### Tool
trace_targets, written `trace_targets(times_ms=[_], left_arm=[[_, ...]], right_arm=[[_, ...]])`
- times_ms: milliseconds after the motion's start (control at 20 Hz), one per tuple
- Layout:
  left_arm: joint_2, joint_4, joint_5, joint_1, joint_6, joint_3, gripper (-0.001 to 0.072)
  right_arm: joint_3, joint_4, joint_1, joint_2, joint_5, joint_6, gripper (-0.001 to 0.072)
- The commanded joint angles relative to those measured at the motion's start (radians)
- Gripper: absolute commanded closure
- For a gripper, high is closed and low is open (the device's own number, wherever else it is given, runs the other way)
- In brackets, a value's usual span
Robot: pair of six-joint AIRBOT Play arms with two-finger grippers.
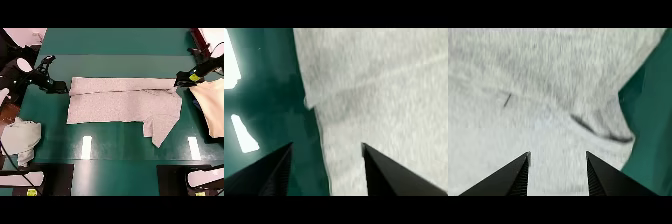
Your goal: Fold the shirts.
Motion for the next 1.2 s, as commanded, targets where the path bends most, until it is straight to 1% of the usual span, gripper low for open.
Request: trace_targets(times_ms=[0, 150, 250, 350, 400, 650, 800, 900, 950, 1000, 1050, 1100, 1150], left_arm=[[0.100, 0.063, -0.117, 0.001, -0.010, -0.076, 0.0207], [0.182, 0.045, -0.101, 0.047, -0.017, -0.273, 0.0207], [0.205, -0.078, -0.061, 0.101, -0.008, -0.380, 0.0206], [0.205, -0.210, -0.043, 0.142, 0.040, -0.454, 0.0206], [0.205, -0.241, -0.031, 0.148, 0.048, -0.486, 0.0207], [0.205, -0.286, 0.060, 0.115, 0.064, -0.614, 0.0208], [0.205, -0.330, 0.130, 0.092, 0.066, -0.620, 0.0209], [0.205, -0.379, 0.160, 0.092, 0.058, -0.620, 0.0212], [0.205, -0.382, 0.157, 0.092, 0.056, -0.620, 0.0357], [0.205, -0.382, 0.154, 0.092, 0.059, -0.620, 0.0614], [0.205, -0.388, 0.151, 0.092, 0.060, -0.620, 0.0678], [0.205, -0.385, 0.137, 0.092, 0.070, -0.612, 0.0679], [0.205, -0.381, 0.114, 0.092, 0.092, -0.596, 0.0679]], right_arm=[[-0.058, 0.004, -0.021, 0.117, 0.078, -0.005, 0.0306], [-0.223, 0.052, -0.032, 0.266, 0.035, -0.027, 0.0307], [-0.320, 0.141, -0.042, 0.348, -0.011, -0.054, 0.0307], [-0.388, 0.219, -0.051, 0.404, -0.048, -0.058, 0.0307], [-0.418, 0.242, -0.060, 0.431, -0.063, -0.065, 0.0307], [-0.465, 0.248, -0.061, 0.507, -0.072, -0.066, 0.0308], [-0.465, 0.244, -0.064, 0.540, -0.068, -0.066, 0.0308], [-0.465, 0.200, -0.064, 0.552, -0.025, -0.058, 0.0308], [-0.465, 0.175, -0.064, 0.551, 0.003, -0.046, 0.0308], [-0.476, 0.148, -0.065, 0.553, 0.020, -0.036, 0.0308], [-0.509, 0.135, -0.079, 0.563, 0.019, -0.015, 0.0308], [-0.562, 0.126, -0.102, 0.572, 0.022, 0.035, 0.0308], [-0.626, 0.126, -0.130, 0.584, 0.022, 0.061, 0.0308]])
